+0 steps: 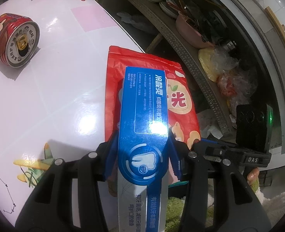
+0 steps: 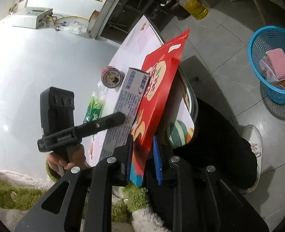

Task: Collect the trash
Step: 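Carry the toothpaste box and snack bag over the blue wastebasket with both tools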

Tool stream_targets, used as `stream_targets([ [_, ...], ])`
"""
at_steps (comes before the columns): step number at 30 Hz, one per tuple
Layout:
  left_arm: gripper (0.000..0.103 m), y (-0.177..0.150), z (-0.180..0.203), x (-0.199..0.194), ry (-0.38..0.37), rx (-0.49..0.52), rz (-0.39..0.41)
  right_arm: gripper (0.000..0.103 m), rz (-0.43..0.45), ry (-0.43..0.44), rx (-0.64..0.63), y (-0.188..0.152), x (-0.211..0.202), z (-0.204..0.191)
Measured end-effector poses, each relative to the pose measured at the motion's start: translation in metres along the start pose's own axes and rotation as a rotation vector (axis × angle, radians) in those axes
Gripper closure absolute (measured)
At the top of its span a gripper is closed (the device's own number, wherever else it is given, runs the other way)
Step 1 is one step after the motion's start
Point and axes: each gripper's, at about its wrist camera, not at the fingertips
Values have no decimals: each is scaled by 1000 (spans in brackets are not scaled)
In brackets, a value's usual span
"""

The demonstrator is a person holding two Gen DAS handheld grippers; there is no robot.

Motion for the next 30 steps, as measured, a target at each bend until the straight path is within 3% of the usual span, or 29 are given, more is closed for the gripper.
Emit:
stream_targets([
  [10, 58, -2, 0, 0, -11, 2, 6, 82, 20, -26, 55, 12, 17, -1],
  [14, 58, -3, -5, -4, -36, -22, 14, 93, 40, -32, 51, 13, 18, -7],
  [18, 58, -1, -8, -14, -88, -59, 35, 94, 76, -32, 39, 15, 10, -14],
  [30, 58, 51, 33, -31, -173, 14, 108, 95, 244, -33, 72, 25, -38, -5],
])
Point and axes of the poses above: each gripper's, at about its wrist camera, not at the fingertips, and x roughly the way its jaws point, z to its right, y to its top, and after that the axes turned 1 degree about z, right-handed
